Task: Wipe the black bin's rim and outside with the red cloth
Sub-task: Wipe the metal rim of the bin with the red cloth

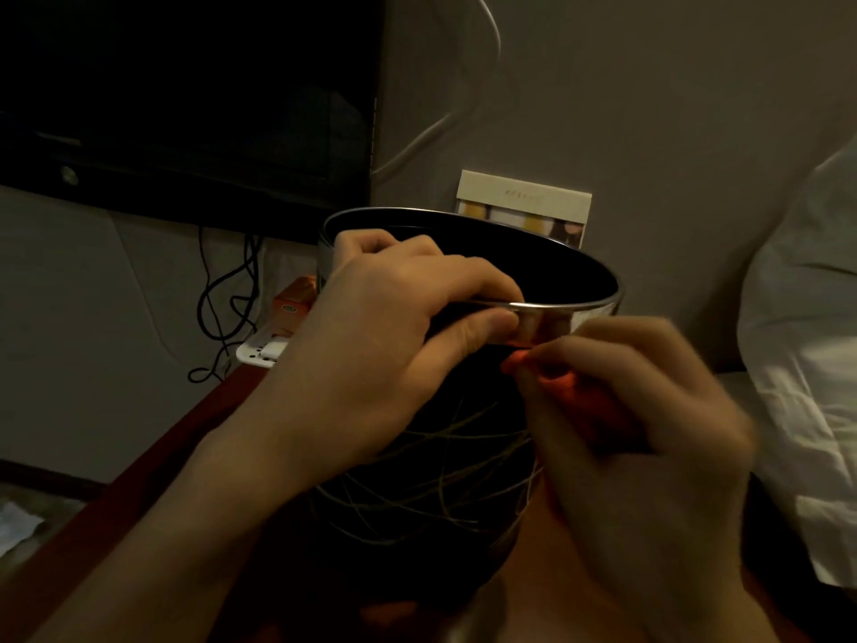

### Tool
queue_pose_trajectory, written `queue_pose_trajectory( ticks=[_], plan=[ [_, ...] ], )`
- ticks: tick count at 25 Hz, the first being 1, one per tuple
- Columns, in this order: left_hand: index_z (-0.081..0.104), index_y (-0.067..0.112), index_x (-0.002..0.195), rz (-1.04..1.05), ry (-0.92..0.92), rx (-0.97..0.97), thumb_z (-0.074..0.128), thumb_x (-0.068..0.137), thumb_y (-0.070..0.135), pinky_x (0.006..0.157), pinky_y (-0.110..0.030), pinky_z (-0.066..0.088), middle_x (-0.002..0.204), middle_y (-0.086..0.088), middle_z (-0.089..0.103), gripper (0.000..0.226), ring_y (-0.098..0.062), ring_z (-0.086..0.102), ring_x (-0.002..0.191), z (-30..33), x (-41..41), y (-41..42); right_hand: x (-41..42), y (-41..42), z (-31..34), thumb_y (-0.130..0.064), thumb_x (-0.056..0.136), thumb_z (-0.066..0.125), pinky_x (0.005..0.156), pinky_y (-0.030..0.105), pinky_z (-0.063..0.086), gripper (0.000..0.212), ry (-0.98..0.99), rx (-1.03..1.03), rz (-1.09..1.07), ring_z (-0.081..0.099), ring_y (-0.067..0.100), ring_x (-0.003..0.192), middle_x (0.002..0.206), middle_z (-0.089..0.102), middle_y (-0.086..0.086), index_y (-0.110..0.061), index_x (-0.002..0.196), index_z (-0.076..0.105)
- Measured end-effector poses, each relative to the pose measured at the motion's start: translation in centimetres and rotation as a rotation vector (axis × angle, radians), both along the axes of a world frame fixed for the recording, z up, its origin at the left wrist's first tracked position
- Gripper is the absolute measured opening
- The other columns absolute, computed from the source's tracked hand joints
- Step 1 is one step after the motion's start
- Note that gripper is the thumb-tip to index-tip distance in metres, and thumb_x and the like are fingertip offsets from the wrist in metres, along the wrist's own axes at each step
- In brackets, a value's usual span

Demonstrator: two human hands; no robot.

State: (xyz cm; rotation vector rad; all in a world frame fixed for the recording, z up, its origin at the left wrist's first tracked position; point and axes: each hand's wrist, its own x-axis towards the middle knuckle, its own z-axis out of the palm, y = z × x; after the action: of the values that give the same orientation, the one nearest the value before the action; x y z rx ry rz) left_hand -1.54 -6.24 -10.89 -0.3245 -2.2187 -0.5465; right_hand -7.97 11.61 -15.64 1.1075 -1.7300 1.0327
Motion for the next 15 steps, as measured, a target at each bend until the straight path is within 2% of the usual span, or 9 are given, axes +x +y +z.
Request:
queue_pose_trajectory(
  ticks=[3,7,11,15],
  plan=[
    [0.058,0.046,0.103,-0.027,-0.018,0.007,0.048,0.088,0.046,0.095,-0.020,0.025,0.087,0.022,0.058,0.018,0.004,0.051,0.089,0.0,-0.1,-0.9,0.2,-0.7,-1.1,-0.025,0.090,0.076,0.081,0.007,0.045,0.017,0.009,0.042,-0.033,0.064,0.006,0.090,0.108,0.066,-0.001,-0.013,0.101,0.080],
    [0.057,0.046,0.102,-0.027,-0.013,0.006,0.049,0.088,0.045,0.095,-0.017,0.023,0.084,0.024,0.055,0.016,0.005,0.051,0.089,0.0,-0.1,-1.1,-0.4,0.1,-0.2,-0.024,0.088,0.079,0.077,0.009,0.046,0.019,-0.003,-0.060,-0.084,0.060,0.004,0.088,0.103,0.063,0.000,-0.010,0.100,0.080],
    [0.057,0.046,0.102,-0.029,-0.014,0.000,0.050,0.089,0.045,0.094,-0.018,0.024,0.084,0.023,0.055,0.016,0.005,0.050,0.089,-0.1,-0.1,-1.2,0.0,-0.7,-1.2,-0.027,0.090,0.077,0.078,0.007,0.045,0.019,0.011,0.037,-0.058,0.063,0.007,0.085,0.104,0.065,0.000,-0.013,0.101,0.081],
    [0.058,0.046,0.102,-0.030,-0.011,0.010,0.052,0.088,0.044,0.094,-0.019,0.025,0.084,0.023,0.056,0.015,0.005,0.050,0.089,0.0,-0.1,-1.2,-0.5,0.3,-0.1,-0.029,0.088,0.079,0.081,0.003,0.041,0.024,0.035,-0.025,-0.107,0.055,-0.002,0.087,0.103,0.060,-0.001,-0.009,0.101,0.080]
  ],
)
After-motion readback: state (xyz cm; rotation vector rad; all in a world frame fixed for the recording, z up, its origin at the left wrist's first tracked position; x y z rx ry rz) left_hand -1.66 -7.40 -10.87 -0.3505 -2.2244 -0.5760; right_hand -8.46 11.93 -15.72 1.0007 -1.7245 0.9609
